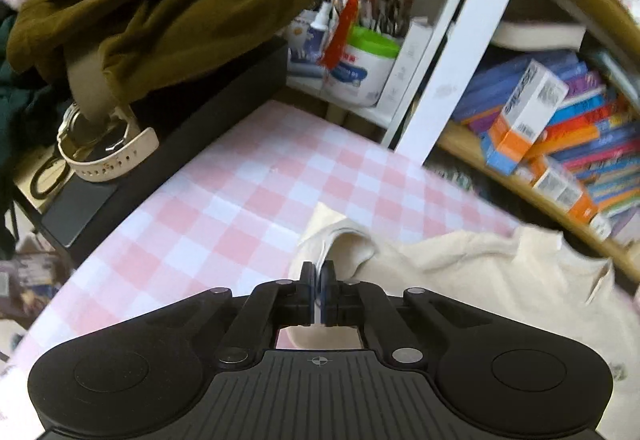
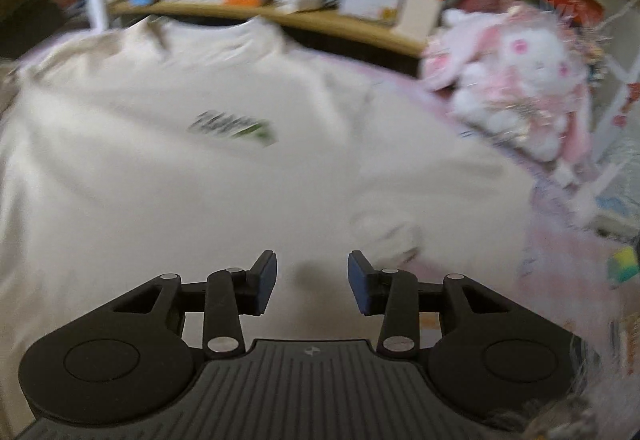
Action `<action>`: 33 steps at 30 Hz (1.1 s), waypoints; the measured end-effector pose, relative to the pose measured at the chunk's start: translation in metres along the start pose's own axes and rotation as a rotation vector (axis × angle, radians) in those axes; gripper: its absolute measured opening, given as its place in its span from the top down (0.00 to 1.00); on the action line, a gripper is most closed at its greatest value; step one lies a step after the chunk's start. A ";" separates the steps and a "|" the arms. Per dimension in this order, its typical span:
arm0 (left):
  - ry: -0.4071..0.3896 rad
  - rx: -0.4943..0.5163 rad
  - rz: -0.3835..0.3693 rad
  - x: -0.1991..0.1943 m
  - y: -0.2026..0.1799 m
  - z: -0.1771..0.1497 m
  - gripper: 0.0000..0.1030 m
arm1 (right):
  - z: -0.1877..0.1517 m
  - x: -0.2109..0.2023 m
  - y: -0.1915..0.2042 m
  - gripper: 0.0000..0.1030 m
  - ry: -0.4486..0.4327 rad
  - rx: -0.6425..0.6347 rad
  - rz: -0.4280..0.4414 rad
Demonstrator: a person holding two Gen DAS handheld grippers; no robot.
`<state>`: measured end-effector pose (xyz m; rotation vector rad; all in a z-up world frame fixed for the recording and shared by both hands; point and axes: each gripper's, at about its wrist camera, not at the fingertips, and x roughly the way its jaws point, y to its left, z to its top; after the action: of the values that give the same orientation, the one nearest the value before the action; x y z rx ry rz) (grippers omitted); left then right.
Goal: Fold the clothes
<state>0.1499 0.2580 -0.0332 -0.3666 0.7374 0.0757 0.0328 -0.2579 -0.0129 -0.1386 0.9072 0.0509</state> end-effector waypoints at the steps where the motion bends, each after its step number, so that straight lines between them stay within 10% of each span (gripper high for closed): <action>1: -0.011 -0.006 0.006 -0.006 0.004 0.000 0.99 | -0.004 0.001 0.007 0.64 0.010 -0.010 0.012; 9: 0.061 -0.071 0.299 -0.023 0.068 -0.011 0.91 | -0.016 0.003 0.019 0.66 0.035 -0.006 0.043; 18: 0.009 0.118 0.057 -0.019 -0.024 -0.011 0.31 | -0.017 0.002 0.017 0.65 0.032 -0.005 0.050; 23: 0.083 0.398 0.256 0.017 -0.087 -0.035 0.31 | -0.017 0.002 0.015 0.65 0.034 0.008 0.056; 24: 0.080 0.422 0.289 0.020 -0.091 -0.040 0.45 | -0.017 0.002 0.015 0.65 0.034 0.010 0.056; 25: 0.071 0.405 0.310 0.018 -0.087 -0.042 0.81 | -0.017 0.002 0.015 0.65 0.033 0.014 0.056; 33: 0.071 0.020 0.270 -0.043 -0.008 -0.064 0.71 | -0.019 0.003 0.011 0.65 0.024 0.029 0.075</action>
<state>0.0782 0.2304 -0.0456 -0.2498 0.8543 0.3114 0.0188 -0.2500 -0.0273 -0.0782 0.9368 0.1058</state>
